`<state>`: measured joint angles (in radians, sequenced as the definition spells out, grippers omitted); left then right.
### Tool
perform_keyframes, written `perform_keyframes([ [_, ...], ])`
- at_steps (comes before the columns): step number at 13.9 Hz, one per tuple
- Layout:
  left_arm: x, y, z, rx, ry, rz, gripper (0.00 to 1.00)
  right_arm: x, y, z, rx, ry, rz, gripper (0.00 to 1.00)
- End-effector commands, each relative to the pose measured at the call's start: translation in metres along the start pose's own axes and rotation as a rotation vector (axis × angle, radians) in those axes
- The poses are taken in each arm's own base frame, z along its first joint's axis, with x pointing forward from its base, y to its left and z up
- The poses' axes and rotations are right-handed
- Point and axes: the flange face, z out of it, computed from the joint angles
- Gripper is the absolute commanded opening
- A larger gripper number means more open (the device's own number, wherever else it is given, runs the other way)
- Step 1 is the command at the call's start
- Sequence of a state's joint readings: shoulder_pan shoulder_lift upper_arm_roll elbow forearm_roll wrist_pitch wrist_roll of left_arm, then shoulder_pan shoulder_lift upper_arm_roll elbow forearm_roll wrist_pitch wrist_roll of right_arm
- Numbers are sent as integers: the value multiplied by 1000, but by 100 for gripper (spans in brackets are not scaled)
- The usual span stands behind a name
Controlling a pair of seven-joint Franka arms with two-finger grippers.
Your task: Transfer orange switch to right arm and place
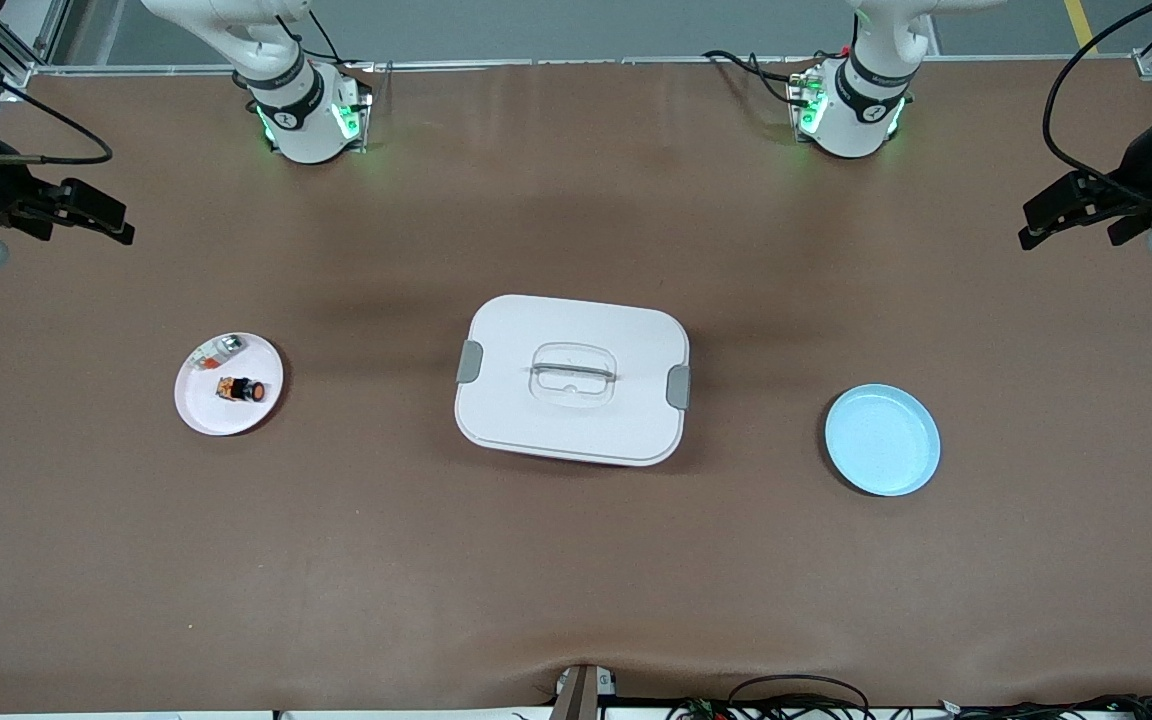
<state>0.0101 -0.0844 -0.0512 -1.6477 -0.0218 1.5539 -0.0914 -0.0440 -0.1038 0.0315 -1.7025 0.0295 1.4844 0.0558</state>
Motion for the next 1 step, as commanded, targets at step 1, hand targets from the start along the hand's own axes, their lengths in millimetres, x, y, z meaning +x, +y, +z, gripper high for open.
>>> perform_keyframes([
  [1, 2, -2, -5, 13, -6, 20, 100, -11, 1, -4, 14, 19, -23, 100],
])
